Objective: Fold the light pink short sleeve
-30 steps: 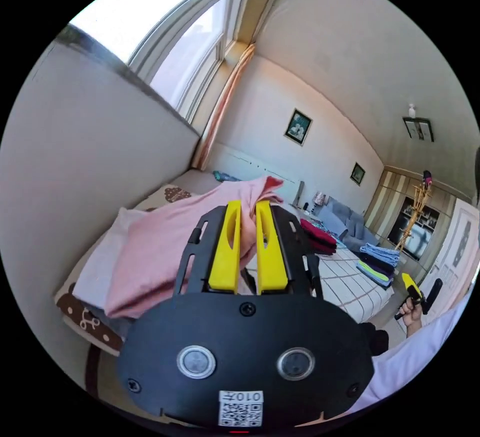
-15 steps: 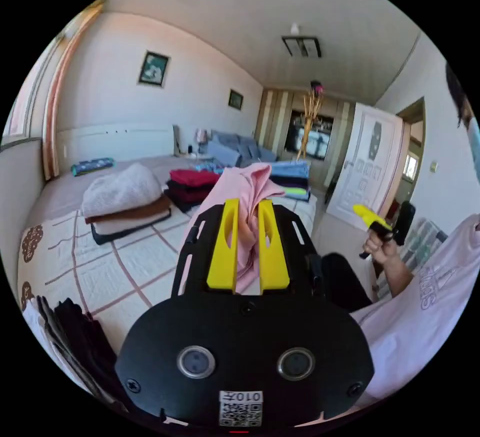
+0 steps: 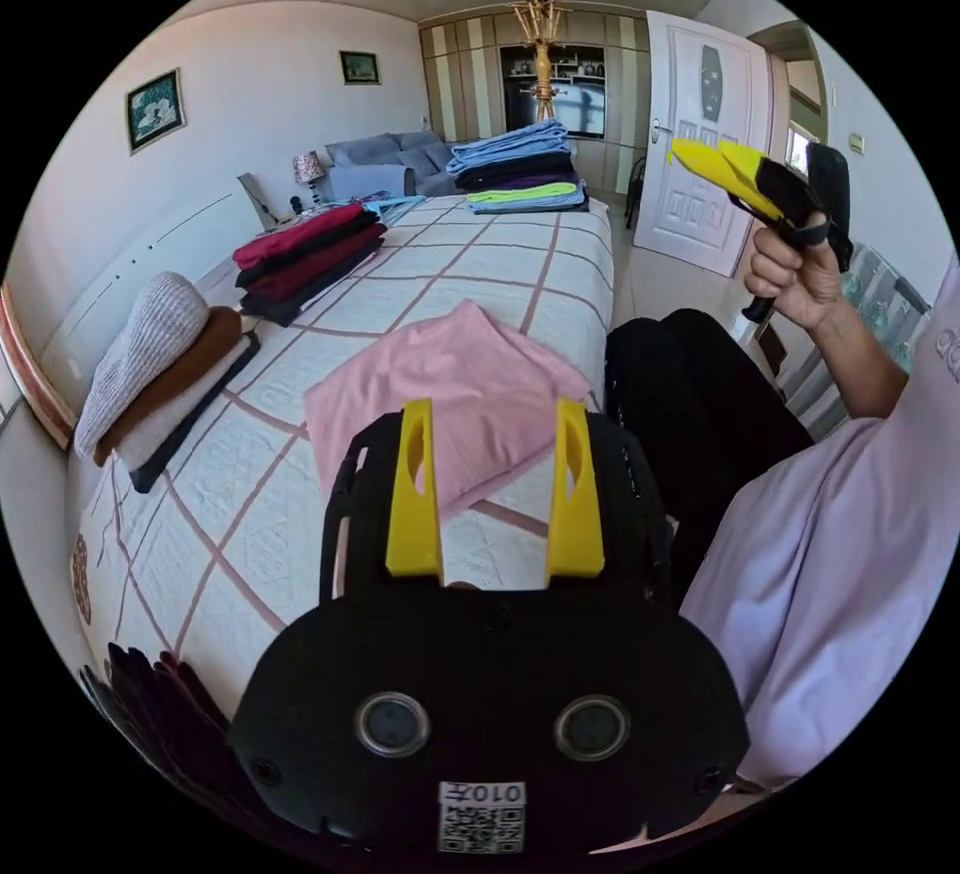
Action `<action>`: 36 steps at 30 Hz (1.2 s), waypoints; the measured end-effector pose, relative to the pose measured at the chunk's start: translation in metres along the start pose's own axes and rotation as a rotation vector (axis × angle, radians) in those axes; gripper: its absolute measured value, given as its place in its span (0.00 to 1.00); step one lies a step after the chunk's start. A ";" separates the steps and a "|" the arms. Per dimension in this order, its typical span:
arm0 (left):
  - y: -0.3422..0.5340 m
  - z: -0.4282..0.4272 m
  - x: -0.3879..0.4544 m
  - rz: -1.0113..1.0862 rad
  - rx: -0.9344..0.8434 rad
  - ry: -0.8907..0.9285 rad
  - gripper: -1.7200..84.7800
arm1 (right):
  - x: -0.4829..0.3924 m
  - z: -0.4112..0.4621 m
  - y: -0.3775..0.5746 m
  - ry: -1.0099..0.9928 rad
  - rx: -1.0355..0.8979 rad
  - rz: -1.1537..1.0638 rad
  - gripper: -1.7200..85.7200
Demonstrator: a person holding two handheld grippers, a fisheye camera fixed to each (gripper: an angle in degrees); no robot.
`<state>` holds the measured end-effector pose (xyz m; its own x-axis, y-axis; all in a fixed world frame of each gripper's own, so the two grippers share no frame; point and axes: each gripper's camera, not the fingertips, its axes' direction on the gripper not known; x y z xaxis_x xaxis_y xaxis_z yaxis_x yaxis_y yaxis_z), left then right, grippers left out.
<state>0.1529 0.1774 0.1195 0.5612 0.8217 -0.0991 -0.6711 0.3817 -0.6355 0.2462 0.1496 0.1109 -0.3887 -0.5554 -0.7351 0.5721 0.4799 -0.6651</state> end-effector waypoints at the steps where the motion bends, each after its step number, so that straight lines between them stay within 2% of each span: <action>1: -0.003 0.012 0.008 0.016 -0.008 -0.013 0.19 | -0.002 0.000 -0.002 0.002 -0.004 -0.004 0.17; 7: -0.026 0.074 0.044 0.134 -0.092 -0.116 0.18 | -0.016 -0.006 -0.018 0.074 -0.068 -0.058 0.17; 12: -0.033 0.095 0.030 0.102 -0.125 -0.147 0.14 | -0.019 -0.012 -0.028 0.108 -0.079 -0.049 0.17; 15: -0.029 0.084 -0.006 -0.023 -0.059 -0.074 0.12 | -0.019 -0.013 -0.034 0.125 -0.089 -0.043 0.17; 18: -0.018 0.070 -0.059 -0.161 0.018 0.143 0.10 | -0.018 -0.011 -0.041 0.126 -0.092 -0.030 0.16; 20: 0.002 0.054 -0.109 -0.331 0.116 0.307 0.09 | -0.018 -0.008 -0.046 0.123 -0.097 -0.023 0.16; 22: 0.021 0.036 -0.146 -0.449 0.217 0.366 0.08 | -0.019 -0.004 -0.051 0.116 -0.105 -0.013 0.16; 24: 0.046 0.004 -0.181 -0.565 0.339 0.306 0.07 | -0.020 0.008 -0.057 0.104 -0.139 0.000 0.16; 26: 0.089 -0.047 -0.215 -0.741 0.490 0.096 0.06 | -0.023 0.021 -0.061 0.096 -0.177 -0.003 0.16; 28: 0.115 -0.077 -0.227 -0.779 0.546 -0.062 0.06 | -0.028 0.038 -0.062 0.084 -0.220 -0.018 0.16; 29: 0.126 -0.088 -0.233 -0.781 0.541 -0.117 0.06 | -0.031 0.054 -0.062 0.068 -0.263 -0.032 0.16; 33: 0.149 -0.093 -0.248 -0.781 0.439 -0.143 0.06 | -0.044 0.126 -0.056 0.000 -0.485 -0.108 0.16; 36: 0.164 -0.093 -0.254 -0.801 0.393 -0.184 0.06 | -0.050 0.168 -0.059 -0.025 -0.551 -0.142 0.16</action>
<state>-0.0551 -0.0083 -0.0307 0.8672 0.2904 0.4044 -0.2495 0.9564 -0.1516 0.3533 0.0348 0.2087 -0.4136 -0.6526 -0.6349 0.0521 0.6792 -0.7321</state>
